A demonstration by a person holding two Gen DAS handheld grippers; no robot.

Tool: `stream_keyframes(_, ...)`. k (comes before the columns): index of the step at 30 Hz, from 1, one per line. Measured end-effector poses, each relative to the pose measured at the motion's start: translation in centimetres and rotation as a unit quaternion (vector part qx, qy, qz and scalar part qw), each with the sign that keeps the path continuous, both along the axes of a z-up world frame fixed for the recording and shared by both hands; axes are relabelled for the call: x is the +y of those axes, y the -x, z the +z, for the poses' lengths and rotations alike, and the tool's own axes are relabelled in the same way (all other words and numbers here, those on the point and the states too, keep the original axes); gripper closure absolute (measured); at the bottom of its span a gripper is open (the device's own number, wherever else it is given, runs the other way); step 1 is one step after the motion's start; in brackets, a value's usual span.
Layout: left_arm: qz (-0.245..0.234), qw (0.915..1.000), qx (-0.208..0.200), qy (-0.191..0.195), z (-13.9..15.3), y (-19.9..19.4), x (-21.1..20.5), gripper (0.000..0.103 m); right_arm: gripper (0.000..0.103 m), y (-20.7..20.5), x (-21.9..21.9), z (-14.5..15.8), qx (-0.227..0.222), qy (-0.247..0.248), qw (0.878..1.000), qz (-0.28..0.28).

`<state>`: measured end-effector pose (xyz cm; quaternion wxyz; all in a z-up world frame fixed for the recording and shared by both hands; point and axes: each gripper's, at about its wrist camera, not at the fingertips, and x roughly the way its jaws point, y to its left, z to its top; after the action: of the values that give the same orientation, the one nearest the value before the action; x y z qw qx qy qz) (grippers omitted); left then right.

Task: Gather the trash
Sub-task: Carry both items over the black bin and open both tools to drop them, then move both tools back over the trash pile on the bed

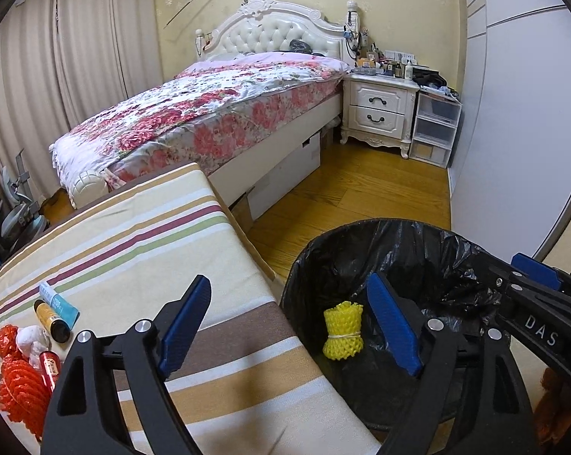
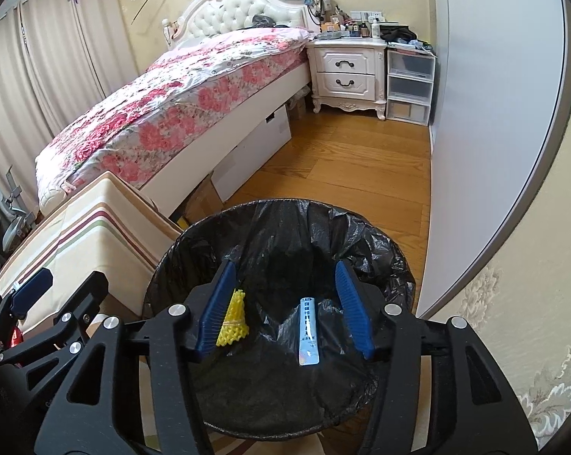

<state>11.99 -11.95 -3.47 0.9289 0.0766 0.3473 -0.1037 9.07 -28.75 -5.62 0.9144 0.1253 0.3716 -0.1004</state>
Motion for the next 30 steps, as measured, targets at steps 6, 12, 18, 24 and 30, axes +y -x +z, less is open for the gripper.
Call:
stream_keyframes(6,0.009,0.9999,-0.005,-0.009,0.6,1.4,1.1,0.021,0.046,0.9,1.4,0.1,0.004,0.006,1.0,0.011)
stream_keyframes(12,0.019,0.9997,-0.003,-0.016,1.2,3.5,3.4,0.021,0.046,2.3,3.9,0.2,0.011,0.013,0.999,0.04)
stream_keyframes(18,0.039,0.999,-0.005,-0.02,1.6,6.3,6.7,0.021,0.046,4.0,6.9,0.4,0.012,0.01,0.997,0.073)
stream_keyframes(24,0.076,0.9969,-0.007,-0.019,2.0,9.0,11.2,0.021,0.046,5.5,10.2,1.3,0.004,0.014,0.994,0.112)
stream_keyframes(30,0.125,0.9919,-0.007,-0.021,2.1,11.5,16.5,0.021,0.046,6.6,14.2,1.9,0.0,0.02,0.987,0.16)
